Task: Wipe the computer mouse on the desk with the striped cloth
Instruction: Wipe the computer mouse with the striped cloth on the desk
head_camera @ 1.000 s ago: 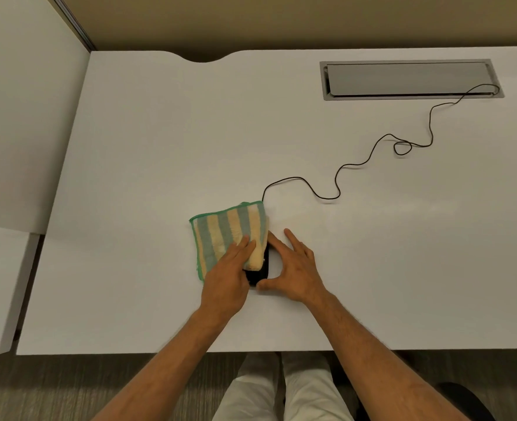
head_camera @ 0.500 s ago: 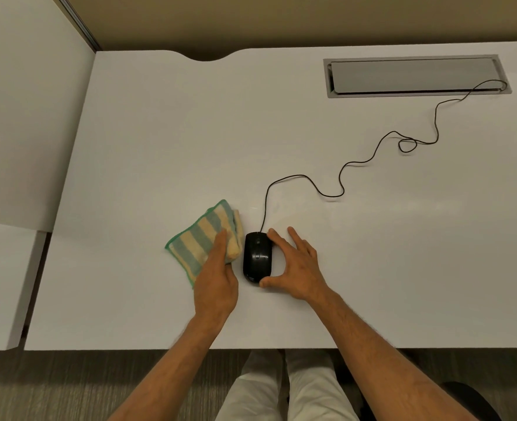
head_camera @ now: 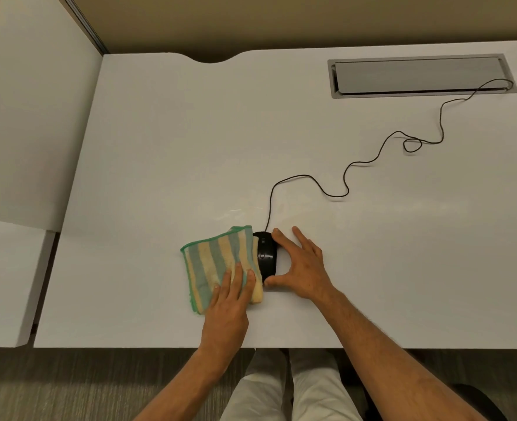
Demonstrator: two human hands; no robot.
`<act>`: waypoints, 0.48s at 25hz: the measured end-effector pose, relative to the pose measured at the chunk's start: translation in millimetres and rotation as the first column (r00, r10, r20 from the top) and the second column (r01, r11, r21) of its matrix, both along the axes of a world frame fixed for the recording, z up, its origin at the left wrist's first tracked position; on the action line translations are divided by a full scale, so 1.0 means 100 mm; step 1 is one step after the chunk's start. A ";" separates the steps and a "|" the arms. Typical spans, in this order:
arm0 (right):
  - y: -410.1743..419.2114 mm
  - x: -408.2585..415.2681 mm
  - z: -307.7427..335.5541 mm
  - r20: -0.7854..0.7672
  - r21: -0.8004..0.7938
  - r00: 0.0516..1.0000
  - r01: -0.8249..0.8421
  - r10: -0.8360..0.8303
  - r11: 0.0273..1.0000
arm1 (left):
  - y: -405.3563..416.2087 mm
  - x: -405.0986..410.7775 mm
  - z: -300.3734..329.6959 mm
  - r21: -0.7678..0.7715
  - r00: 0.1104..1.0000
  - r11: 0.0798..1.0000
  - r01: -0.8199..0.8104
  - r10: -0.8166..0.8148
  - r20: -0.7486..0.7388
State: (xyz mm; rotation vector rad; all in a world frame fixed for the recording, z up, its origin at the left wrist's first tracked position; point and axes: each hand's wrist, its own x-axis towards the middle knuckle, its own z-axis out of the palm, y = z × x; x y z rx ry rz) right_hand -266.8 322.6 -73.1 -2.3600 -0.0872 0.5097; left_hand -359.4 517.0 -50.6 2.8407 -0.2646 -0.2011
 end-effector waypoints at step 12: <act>-0.02 0.06 0.41 -0.192 0.113 0.980 -0.022 0.044 0.993 | 0.35 0.18 0.82 -0.303 0.989 0.942 -0.142 0.122 -0.084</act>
